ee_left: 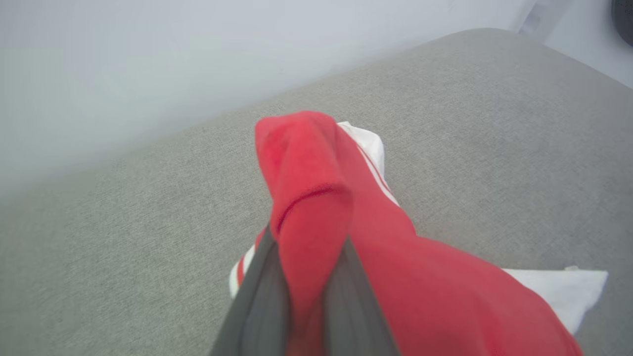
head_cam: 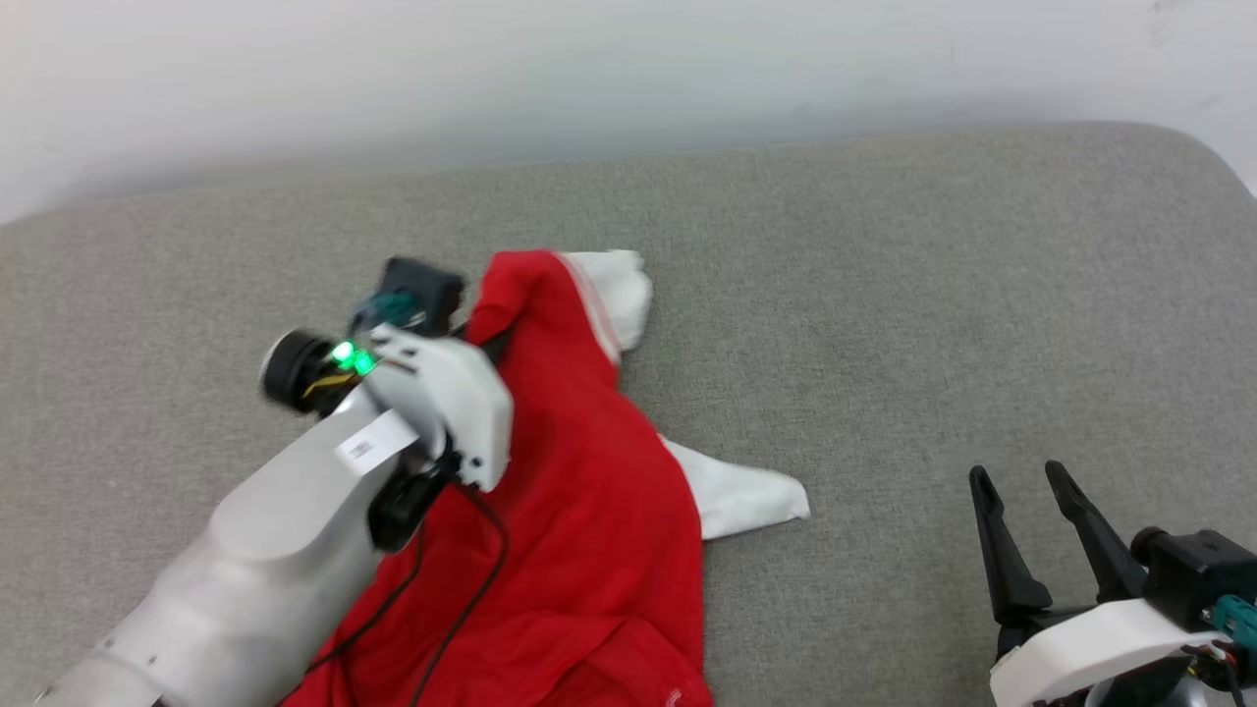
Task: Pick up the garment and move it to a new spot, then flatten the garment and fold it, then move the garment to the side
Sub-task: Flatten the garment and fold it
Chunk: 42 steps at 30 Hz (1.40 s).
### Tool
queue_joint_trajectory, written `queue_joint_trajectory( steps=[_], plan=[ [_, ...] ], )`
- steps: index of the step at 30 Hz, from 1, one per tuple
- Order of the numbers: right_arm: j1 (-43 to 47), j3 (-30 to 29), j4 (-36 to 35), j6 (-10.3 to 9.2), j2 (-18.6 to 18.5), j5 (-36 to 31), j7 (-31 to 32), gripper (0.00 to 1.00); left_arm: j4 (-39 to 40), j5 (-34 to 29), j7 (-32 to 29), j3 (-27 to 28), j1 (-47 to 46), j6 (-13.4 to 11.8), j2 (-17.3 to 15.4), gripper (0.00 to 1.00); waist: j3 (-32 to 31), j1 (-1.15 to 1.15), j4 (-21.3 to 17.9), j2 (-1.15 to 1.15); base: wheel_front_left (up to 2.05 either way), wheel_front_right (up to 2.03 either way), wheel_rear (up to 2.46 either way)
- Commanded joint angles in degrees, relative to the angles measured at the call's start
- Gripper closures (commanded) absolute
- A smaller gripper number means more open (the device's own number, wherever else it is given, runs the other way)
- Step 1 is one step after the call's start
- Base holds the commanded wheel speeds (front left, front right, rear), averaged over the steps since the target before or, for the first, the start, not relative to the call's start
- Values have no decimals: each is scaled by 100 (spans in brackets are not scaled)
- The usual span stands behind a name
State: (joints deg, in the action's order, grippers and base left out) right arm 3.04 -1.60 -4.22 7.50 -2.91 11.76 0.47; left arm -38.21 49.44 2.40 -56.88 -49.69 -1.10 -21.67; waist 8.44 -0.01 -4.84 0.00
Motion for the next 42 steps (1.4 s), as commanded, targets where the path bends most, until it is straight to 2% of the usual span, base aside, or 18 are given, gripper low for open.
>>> queue_joint_trajectory(
  steps=[1, 9, 10, 11, 15, 16, 17, 18, 19, 20, 25, 29, 36, 42],
  plan=[
    [98, -52, -60, -2, 4, 30, 36, 0, 160, 137, 206, 170, 390, -246, -236, 100, -146, 1, 78, 0, 0, 0, 0],
    [305, -157, -112, -2, 4, 86, 122, 0, 1014, 853, 614, 707, 2104, -1080, -932, 100, -301, 1, 201, 0, 0, 0, 0],
    [305, -157, -112, -2, 4, 86, 122, 0, 1014, 853, 614, 707, 2104, -1080, -932, 100, -301, 1, 201, 0, 0, 0, 0],
    [325, -182, -122, -2, 4, 93, 147, 0, 1223, 1039, 651, 775, 2536, -1230, -976, 100, -331, 1, 228, 0, 0, 0, 0],
    [329, -172, -146, -2, 4, 89, 184, 0, 1501, 1329, 620, 759, 3236, -1417, -929, 100, -363, 1, 257, 0, 0, 0, 0],
    [328, -178, -148, -2, 4, 84, 188, 0, 1541, 1336, 578, 694, 3335, -1421, -907, 95, -378, 1, 271, 0, 0, 0, 0],
    [328, -178, -148, -2, 4, 84, 188, 0, 1541, 1336, 578, 694, 3335, -1421, -907, 95, -378, 1, 271, 0, 0, 0, 0],
    [326, -168, -147, -2, 4, 78, 191, 0, 1567, 1336, 565, 641, 3420, -1431, -893, 74, -392, 1, 275, 0, 0, 0, 0],
    [321, -158, -149, -2, 4, 67, 199, 0, 1601, 1341, 575, 609, 3481, -1435, -861, 42, -404, 1, 276, 0, 0, 0, 0],
    [316, -154, -154, -2, 4, 53, 207, 0, 1640, 1317, 652, 603, 3506, -1435, -830, 0, -415, 1, 280, 0, 0, 0, 0],
    [370, -200, -188, -2, 4, 7, 240, 0, 1796, 775, 1127, 630, 3283, -1536, -870, 0, -483, 1, 340, 0, 0, 0, 0],
    [388, -174, -178, -2, 4, -19, 285, 0, 1950, 284, 1262, 832, 3204, -1552, -919, 0, -564, 1, 347, 0, 0, 0, 0],
    [447, -198, -233, -2, 5, -33, 370, 0, 2806, -914, 1285, 1983, 3582, -1658, -736, 0, -703, 1, 363, 0, 0, 0, 0],
    [480, -215, -279, -2, 4, -85, 420, 0, 3180, -1472, 1286, 2556, 4017, -1545, -514, 0, -767, 1, 432, 0, 0, 0, 0]
  ],
)
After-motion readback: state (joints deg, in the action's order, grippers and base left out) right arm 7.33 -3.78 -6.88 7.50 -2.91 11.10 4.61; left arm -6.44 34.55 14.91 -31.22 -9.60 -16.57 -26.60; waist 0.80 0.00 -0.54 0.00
